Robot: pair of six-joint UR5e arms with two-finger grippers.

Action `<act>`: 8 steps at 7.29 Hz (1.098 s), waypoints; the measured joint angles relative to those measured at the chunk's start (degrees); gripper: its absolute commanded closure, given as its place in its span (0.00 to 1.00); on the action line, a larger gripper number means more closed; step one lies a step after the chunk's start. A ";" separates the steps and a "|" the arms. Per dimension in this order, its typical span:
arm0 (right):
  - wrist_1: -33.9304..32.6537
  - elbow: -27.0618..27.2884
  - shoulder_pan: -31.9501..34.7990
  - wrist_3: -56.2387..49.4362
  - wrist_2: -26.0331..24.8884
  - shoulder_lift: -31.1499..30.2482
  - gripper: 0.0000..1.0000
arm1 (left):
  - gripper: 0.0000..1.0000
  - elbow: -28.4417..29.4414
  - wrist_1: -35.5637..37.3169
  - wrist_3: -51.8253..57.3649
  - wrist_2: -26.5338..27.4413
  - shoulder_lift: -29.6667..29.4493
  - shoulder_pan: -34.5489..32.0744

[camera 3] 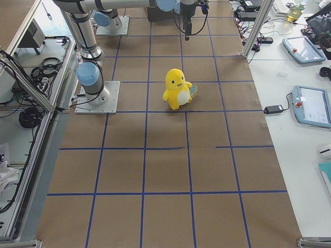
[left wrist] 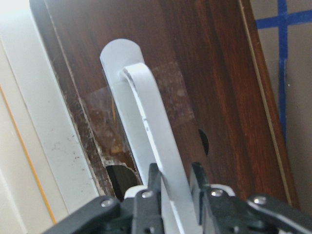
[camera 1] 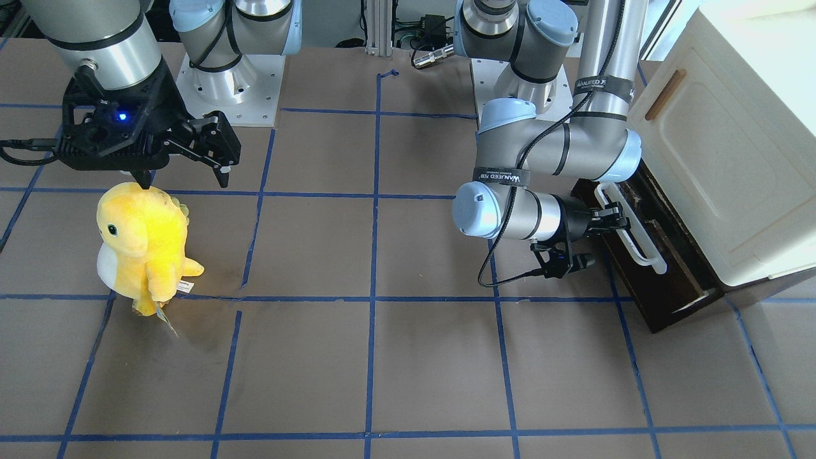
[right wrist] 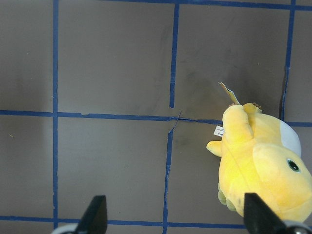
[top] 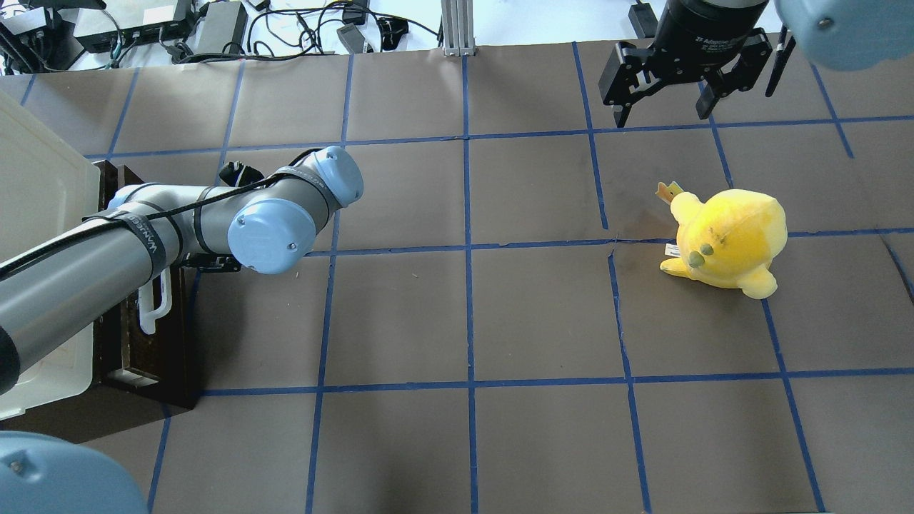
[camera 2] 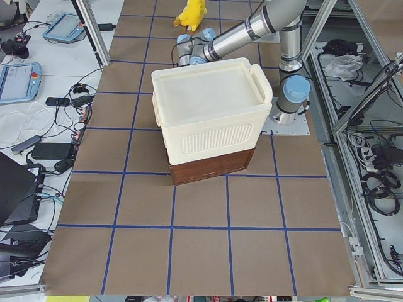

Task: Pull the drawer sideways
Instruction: 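Pull the handle with the left gripper, sliding the drawer out sideways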

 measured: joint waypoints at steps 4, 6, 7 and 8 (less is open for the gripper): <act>0.00 0.00 0.00 0.00 0.00 0.00 0.00 | 0.69 0.63 0.17 -0.30 -3.77 0.11 -0.75; 0.00 0.00 0.00 0.00 0.00 0.00 0.00 | 0.69 1.48 0.05 -0.13 -4.36 0.06 -1.59; 0.00 0.00 0.00 0.00 0.00 0.00 0.00 | 0.69 2.04 -0.12 0.03 -4.43 0.06 -1.81; 0.00 0.00 0.00 -0.01 0.00 0.00 0.00 | 0.69 2.41 -0.21 0.13 -4.46 0.05 -2.05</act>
